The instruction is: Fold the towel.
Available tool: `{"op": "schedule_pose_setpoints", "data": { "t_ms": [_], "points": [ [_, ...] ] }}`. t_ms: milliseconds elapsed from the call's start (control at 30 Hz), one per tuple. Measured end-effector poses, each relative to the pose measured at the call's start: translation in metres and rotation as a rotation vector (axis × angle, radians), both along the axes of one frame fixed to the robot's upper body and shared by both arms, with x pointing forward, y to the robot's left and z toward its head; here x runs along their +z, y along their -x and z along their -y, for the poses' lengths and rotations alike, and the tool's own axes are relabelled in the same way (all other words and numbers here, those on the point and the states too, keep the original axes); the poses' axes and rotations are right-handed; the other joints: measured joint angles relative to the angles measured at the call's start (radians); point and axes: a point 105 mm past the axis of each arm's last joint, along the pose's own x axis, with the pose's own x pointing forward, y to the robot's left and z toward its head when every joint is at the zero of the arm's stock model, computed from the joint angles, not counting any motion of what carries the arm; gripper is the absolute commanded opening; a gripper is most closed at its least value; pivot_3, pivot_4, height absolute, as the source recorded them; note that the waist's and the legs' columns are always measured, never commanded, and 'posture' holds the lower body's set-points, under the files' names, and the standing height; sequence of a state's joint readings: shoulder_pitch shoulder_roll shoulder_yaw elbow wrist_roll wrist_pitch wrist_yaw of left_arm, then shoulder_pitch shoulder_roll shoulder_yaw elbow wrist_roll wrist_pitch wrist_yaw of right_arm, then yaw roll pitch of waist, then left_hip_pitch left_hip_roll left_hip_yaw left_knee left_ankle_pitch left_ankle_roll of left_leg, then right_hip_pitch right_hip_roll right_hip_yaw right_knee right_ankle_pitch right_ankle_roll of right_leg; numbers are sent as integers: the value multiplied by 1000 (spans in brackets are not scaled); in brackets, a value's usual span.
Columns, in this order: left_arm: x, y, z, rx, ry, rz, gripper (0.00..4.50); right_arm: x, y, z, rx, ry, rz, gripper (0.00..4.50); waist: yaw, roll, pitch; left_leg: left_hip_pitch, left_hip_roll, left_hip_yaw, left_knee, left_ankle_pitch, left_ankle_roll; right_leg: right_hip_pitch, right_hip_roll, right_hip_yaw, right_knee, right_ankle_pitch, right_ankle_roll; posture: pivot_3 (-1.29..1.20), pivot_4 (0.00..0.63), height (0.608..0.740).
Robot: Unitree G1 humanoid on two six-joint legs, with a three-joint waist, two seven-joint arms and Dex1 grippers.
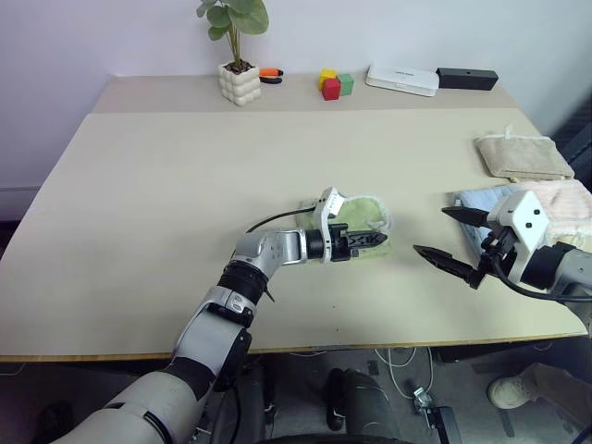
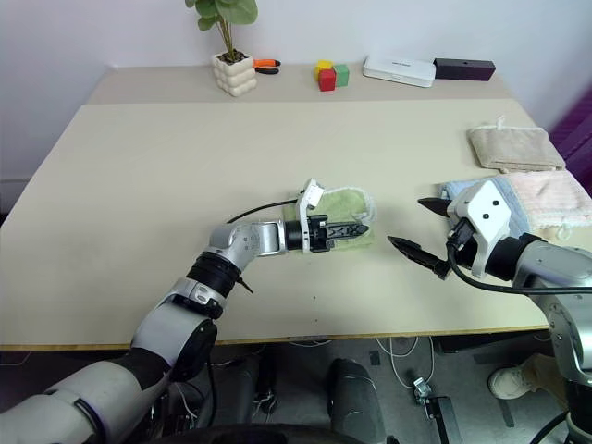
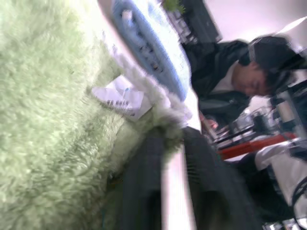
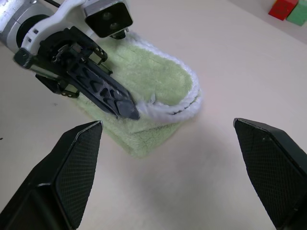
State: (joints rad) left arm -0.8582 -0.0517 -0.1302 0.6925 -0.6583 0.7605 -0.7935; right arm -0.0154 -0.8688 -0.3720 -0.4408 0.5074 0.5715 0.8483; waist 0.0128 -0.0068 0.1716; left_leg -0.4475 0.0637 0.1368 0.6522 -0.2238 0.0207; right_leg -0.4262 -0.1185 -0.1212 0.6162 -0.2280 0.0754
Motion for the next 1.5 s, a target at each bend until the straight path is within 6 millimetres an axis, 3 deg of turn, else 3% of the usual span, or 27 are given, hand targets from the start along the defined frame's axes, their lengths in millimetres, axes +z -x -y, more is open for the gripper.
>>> {"op": "schedule_pose_setpoints", "data": {
  "t_ms": [167, 333, 467, 533, 633, 800, 867, 967, 1133, 1333, 1500],
  "points": [
    [21, 12, 0, -92, 76, 16, 4369, 8, -4, -7, 27, -8, 30, 4500, 0, 0, 0, 0, 0, 0, 0, 0, 0, 0, 0, 0, 0, 0, 0, 0, 150, 740],
    [38, 21, -14, -141, 142, 45, 4447, 13, -12, -16, 57, -32, 53, 4500, -1, 0, 0, 0, 0, 0, 1, 0, 0, 0, 0, 0, 1, 1, 2, 0, 150, 740],
    [62, 9, -34, -41, 208, 120, 4447, 22, -27, -24, 45, -105, 99, 4500, -1, 0, 0, 0, 0, 0, 2, 0, 0, 0, 0, 0, 2, 2, 3, 0, 150, 740],
    [68, -2, -47, 56, 234, 130, 3939, 29, -40, -31, 12, -191, 142, 4500, -3, 0, 0, 0, 1, 0, 2, 0, 0, 0, 0, 0, 3, 2, 3, 0, 150, 740],
    [72, -20, -70, 225, 281, 130, 2604, 34, -60, -50, -70, -383, 180, 3597, -5, 0, 0, 0, 1, 0, 2, 1, 0, 0, 1, 0, 4, 2, 4, 0, 150, 740],
    [58, -34, -88, 465, 308, 97, 13, 2, -70, -109, -83, -463, 89, 1008, 3, 0, 0, -1, 0, -1, 4, 1, -1, -1, 0, 0, 10, 2, 6, 0, 150, 740],
    [52, -33, -84, 512, 304, 93, 0, 2, -79, -115, -155, -493, 95, 57, 2, 0, 0, -4, 0, -1, 11, 0, 1, -1, 0, 0, 12, 2, 6, 0, 150, 740],
    [48, -30, -70, 517, 293, 92, 0, -3, -88, -116, -229, -498, 92, 57, 1, 0, 0, -6, 0, -2, 14, -1, 3, -1, 0, 0, 12, 2, 6, 0, 150, 740],
    [39, -34, -66, 557, 206, 132, 0, -27, -101, -107, -346, -482, 55, 57, -4, 0, 0, -6, 0, -2, 13, -1, 3, -2, 0, 0, 12, 2, 6, 0, 150, 740],
    [-3, -46, -67, 628, -3, 117, 0, -78, -103, -82, -500, -406, -3, 57, -3, 0, 0, -6, 0, -2, 13, -1, 3, -2, 1, 0, 13, 2, 7, 0, 150, 740],
    [-12, -50, -66, 626, -80, 137, 0, -79, -103, -76, -532, -365, 44, 57, -2, 0, 0, -6, 0, -2, 13, -1, 3, -2, 0, 0, 13, 2, 7, 0, 150, 740]
  ]
}}
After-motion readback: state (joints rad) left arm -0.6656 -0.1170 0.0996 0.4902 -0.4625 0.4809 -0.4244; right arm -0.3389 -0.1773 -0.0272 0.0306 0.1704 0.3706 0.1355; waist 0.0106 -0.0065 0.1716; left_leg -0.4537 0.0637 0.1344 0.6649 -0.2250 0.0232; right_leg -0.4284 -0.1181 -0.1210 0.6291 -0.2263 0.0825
